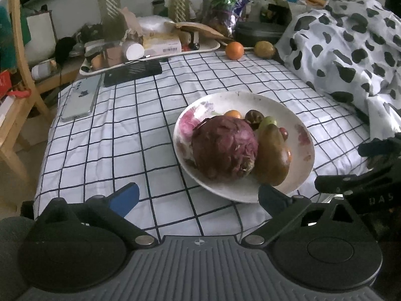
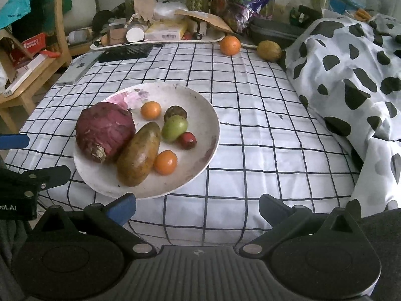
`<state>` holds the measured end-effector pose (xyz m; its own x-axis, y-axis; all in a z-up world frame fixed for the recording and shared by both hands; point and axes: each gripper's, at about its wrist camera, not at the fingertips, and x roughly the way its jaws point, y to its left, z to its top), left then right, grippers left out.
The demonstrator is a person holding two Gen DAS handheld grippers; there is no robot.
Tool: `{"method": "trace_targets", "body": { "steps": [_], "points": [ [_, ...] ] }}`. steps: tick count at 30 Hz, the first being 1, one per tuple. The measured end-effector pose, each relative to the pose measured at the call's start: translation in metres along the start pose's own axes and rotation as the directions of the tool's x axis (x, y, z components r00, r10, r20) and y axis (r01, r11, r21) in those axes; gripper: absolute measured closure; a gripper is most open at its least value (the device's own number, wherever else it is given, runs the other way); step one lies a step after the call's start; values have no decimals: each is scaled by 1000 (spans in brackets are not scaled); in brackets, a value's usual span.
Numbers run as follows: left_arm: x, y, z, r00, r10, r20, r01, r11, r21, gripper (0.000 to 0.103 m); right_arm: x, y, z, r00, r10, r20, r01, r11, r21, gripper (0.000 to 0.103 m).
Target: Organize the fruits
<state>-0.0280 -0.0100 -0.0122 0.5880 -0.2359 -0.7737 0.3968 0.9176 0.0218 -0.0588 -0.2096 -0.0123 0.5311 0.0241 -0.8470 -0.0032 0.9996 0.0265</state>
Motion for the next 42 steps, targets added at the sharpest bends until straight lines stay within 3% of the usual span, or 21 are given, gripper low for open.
{"method": "trace_targets", "body": {
  "steps": [42],
  "points": [
    [15,-7,-2,998,13,-56,-11,999,45,0,10,2,1,999,-20,-30,20,1000,-14,0]
  ]
}}
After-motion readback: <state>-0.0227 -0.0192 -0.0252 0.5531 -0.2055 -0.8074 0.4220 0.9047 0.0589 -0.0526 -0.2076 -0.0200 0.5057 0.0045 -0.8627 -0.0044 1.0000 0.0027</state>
